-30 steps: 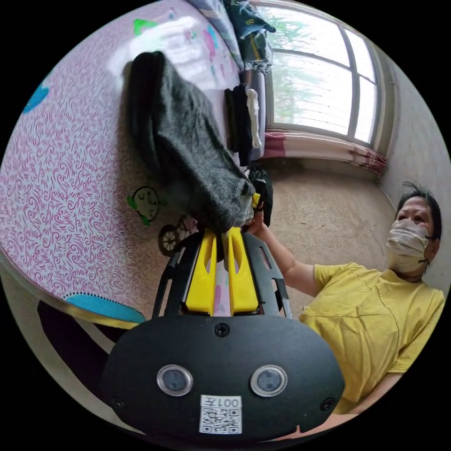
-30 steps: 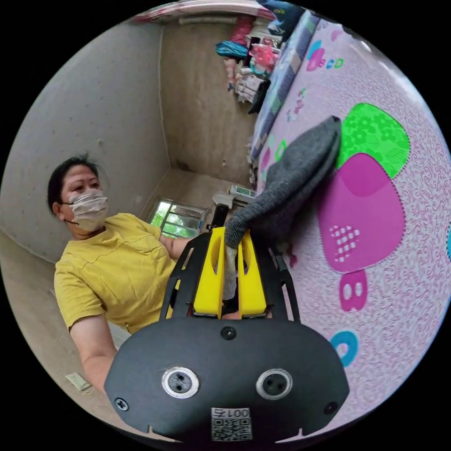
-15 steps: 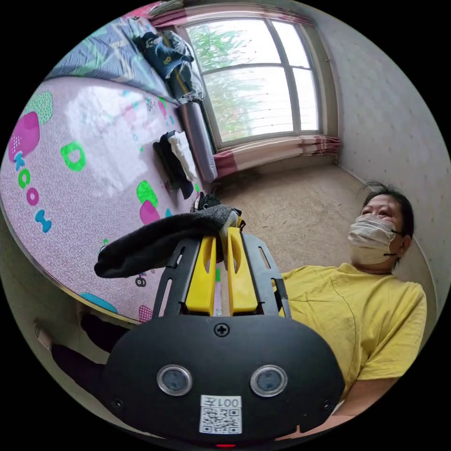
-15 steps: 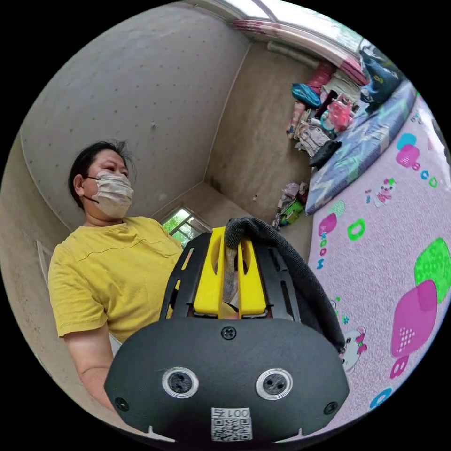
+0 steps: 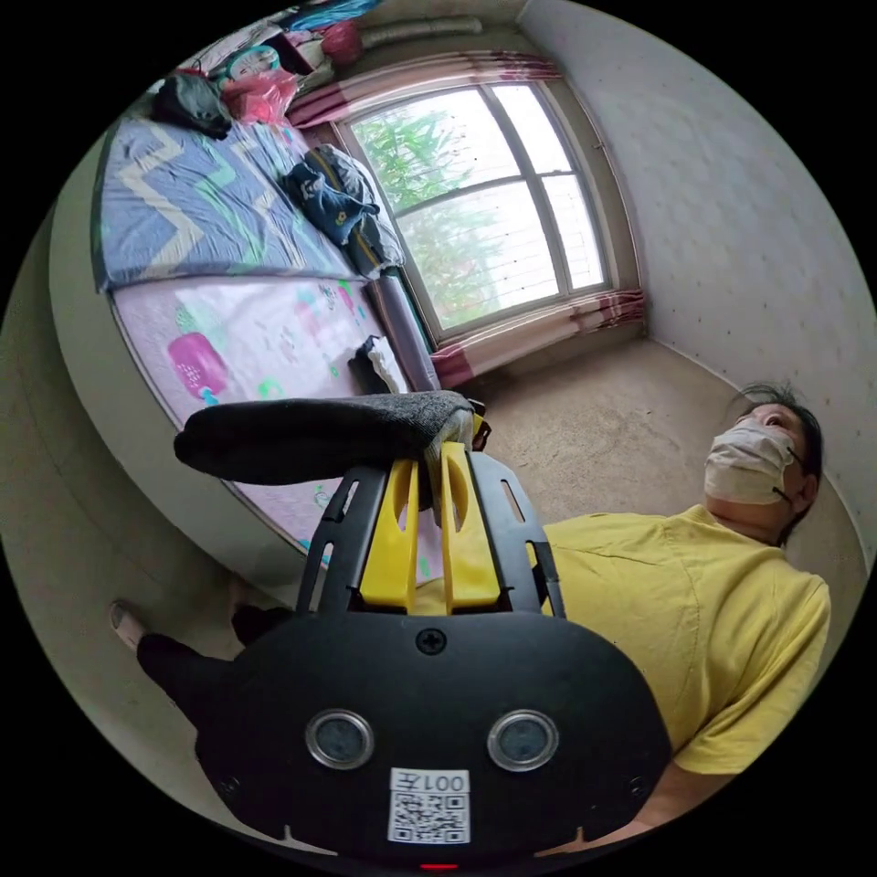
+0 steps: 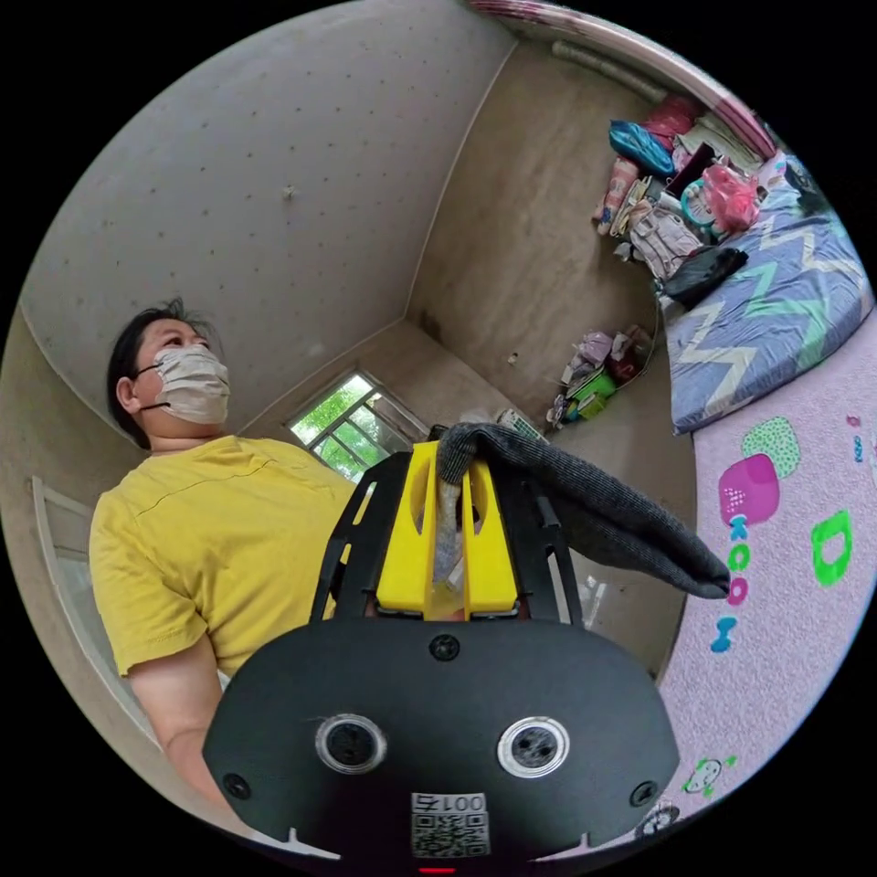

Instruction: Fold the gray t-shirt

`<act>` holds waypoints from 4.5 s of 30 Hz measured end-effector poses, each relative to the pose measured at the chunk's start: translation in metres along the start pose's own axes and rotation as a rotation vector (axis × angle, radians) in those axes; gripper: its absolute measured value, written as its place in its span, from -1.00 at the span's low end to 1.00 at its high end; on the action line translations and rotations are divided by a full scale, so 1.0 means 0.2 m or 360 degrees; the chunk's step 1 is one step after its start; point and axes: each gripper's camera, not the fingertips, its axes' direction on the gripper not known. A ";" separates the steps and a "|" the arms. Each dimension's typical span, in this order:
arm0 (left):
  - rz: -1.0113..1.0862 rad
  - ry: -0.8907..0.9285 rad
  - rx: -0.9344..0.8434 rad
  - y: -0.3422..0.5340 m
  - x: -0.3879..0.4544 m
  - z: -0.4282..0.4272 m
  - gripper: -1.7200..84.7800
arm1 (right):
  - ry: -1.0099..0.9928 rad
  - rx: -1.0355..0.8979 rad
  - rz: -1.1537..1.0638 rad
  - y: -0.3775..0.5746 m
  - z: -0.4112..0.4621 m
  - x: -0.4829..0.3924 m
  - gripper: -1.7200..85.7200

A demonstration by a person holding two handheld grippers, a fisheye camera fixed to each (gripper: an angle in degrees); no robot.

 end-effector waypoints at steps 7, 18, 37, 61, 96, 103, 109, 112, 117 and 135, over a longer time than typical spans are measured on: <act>0.0007 -0.0067 0.0081 -0.27 -0.27 -0.75 -0.97 | -0.0094 -0.0043 0.0105 -0.14 0.65 0.43 -0.96; 0.0041 -0.0067 0.0250 -1.05 -0.77 -1.49 -0.97 | -0.0164 -0.0171 0.0030 -0.57 1.15 1.15 -0.96; 0.0193 0.0054 -0.0033 -3.22 -1.62 -2.43 -0.97 | -0.0025 0.0191 0.0027 -1.12 1.53 2.22 -0.96; 0.0137 0.0150 -0.0734 -5.59 -2.54 -2.43 -0.97 | 0.0232 0.0791 0.0399 -0.92 1.26 3.08 -0.96; 0.0087 -0.0113 -0.1480 -8.17 -3.78 -2.44 -0.96 | 0.0801 0.1067 0.0903 -1.16 1.43 4.51 -0.96; 0.0047 -0.0180 -0.1731 -8.13 -3.74 -2.43 -0.96 | 0.0778 0.0998 0.0933 -1.00 1.52 4.46 -0.96; -0.0203 -0.0269 -0.1647 -7.93 -3.85 -2.43 -0.95 | 0.0697 0.1151 0.1189 -0.72 1.55 4.56 -0.93; -0.0120 -0.0269 -0.1613 -7.88 -3.74 -2.43 -0.93 | 0.0844 0.0986 0.1135 -0.71 1.54 4.50 -0.87; -0.0123 -0.0354 -0.1538 -7.75 -3.63 -2.49 -0.92 | 0.0914 0.0777 0.1148 -0.56 1.55 4.43 -0.79; 0.1196 -0.0576 -0.1697 -6.38 -2.29 -1.72 -0.99 | 0.1238 0.1971 0.1120 0.82 1.80 3.33 -0.95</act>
